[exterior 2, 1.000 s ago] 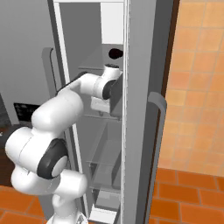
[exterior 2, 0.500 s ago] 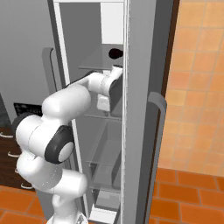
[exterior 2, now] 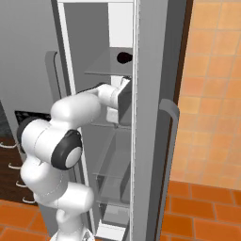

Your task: Place one avocado and one steak in each tupperware on the nearby counter, to pack two identical lunches.

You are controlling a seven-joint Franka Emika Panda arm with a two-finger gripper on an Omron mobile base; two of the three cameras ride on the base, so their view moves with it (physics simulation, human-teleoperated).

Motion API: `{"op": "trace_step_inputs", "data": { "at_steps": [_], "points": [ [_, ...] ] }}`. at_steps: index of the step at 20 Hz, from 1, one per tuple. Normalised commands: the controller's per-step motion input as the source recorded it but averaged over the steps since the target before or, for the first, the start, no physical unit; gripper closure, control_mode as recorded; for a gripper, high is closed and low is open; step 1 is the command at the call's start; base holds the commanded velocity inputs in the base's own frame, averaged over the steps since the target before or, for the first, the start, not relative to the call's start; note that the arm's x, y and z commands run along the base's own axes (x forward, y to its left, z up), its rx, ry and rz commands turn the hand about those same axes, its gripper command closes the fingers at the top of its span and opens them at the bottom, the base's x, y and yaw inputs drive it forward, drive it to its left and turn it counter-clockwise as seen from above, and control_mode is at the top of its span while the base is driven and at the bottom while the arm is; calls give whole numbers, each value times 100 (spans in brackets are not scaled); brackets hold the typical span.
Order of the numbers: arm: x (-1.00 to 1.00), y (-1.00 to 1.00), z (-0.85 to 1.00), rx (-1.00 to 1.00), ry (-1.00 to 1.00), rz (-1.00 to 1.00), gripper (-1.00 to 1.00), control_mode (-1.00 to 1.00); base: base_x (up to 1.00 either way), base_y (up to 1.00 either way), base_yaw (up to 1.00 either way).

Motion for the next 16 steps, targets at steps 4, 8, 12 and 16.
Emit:
{"op": "trace_step_inputs", "data": {
  "at_steps": [4,8,12,16],
  "points": [
    [49,0,-1,2,-7,0,-100,-100,0,0,0],
    [48,0,-14,3,-13,0,-100,-100,0,0,0],
    [50,0,-23,4,-14,0,-100,-100,0,0,0],
    [50,0,-14,0,-2,0,-100,-100,0,0,0]
  ]
}}
